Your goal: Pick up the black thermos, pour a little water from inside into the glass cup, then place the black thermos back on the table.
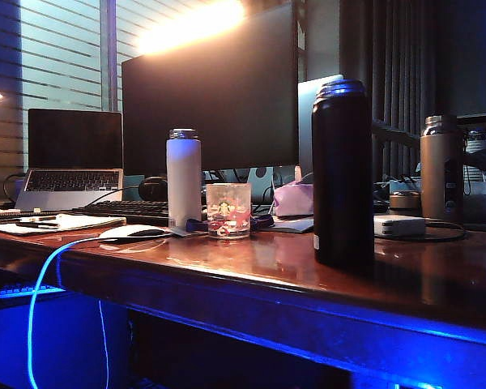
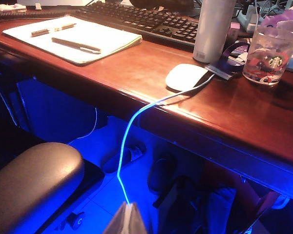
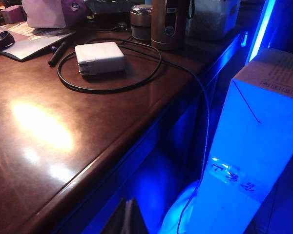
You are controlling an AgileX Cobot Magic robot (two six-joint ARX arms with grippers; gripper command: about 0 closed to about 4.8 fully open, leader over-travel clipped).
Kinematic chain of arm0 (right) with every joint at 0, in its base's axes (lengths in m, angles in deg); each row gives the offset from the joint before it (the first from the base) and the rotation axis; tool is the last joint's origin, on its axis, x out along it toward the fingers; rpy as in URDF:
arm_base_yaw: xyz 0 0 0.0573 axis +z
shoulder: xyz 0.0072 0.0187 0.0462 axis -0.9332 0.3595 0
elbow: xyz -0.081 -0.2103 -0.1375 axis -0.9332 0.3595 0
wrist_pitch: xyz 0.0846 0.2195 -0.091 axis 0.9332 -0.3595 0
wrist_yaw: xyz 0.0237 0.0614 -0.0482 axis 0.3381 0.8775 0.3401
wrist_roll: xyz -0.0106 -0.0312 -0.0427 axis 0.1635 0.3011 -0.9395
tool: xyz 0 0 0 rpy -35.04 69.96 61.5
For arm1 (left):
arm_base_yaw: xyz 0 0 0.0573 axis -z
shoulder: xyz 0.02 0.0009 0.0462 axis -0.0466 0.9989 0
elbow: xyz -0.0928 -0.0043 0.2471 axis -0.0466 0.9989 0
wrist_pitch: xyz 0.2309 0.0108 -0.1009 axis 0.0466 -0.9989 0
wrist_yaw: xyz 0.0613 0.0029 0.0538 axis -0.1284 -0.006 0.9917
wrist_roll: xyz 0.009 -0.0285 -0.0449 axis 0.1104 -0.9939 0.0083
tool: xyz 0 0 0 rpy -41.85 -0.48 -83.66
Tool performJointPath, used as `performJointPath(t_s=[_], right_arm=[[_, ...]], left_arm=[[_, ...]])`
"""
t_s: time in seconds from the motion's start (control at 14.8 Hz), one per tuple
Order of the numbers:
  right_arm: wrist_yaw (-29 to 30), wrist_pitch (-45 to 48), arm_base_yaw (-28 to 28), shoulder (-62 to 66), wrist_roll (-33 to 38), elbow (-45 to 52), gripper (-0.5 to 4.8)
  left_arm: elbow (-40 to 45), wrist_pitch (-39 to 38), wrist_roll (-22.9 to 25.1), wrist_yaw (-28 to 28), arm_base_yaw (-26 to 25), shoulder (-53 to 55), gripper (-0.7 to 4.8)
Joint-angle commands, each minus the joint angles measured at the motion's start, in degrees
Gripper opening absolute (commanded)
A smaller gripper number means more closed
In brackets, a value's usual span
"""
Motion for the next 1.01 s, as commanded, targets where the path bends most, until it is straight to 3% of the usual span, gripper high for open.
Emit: performJointPath(t_s=[0.07, 0.34, 0.47, 0.68, 0.88, 1.01], right_arm=[[0.1, 0.8, 0.0, 0.0, 0.0, 0.2, -0.06], [0.2, 0.8, 0.0, 0.0, 0.0, 0.2, -0.06], [0.7, 2.0, 0.0, 0.0, 1.7, 0.2, -0.06], [2.2, 5.9, 0.0, 0.0, 11.0, -1.3, -0.06], [3.1, 5.9, 0.0, 0.0, 11.9, -8.6, -0.06], [3.1, 5.2, 0.0, 1.8, 11.9, -14.3, -0.06]], left_arm=[[0.5, -0.9, -0.2, 0.2, 0.1, -0.2, -0.05], [0.5, -0.9, -0.2, 0.2, 0.1, -0.2, -0.05], [0.4, 0.5, -4.3, 0.2, 0.1, -0.2, -0.05], [-3.6, 6.1, -10.3, 2.7, 0.1, -0.1, -0.02], [-14.0, 6.4, -8.8, 5.6, 0.1, 2.9, -0.01], [-22.9, 6.4, -5.3, 3.8, 0.1, 12.4, -0.01]])
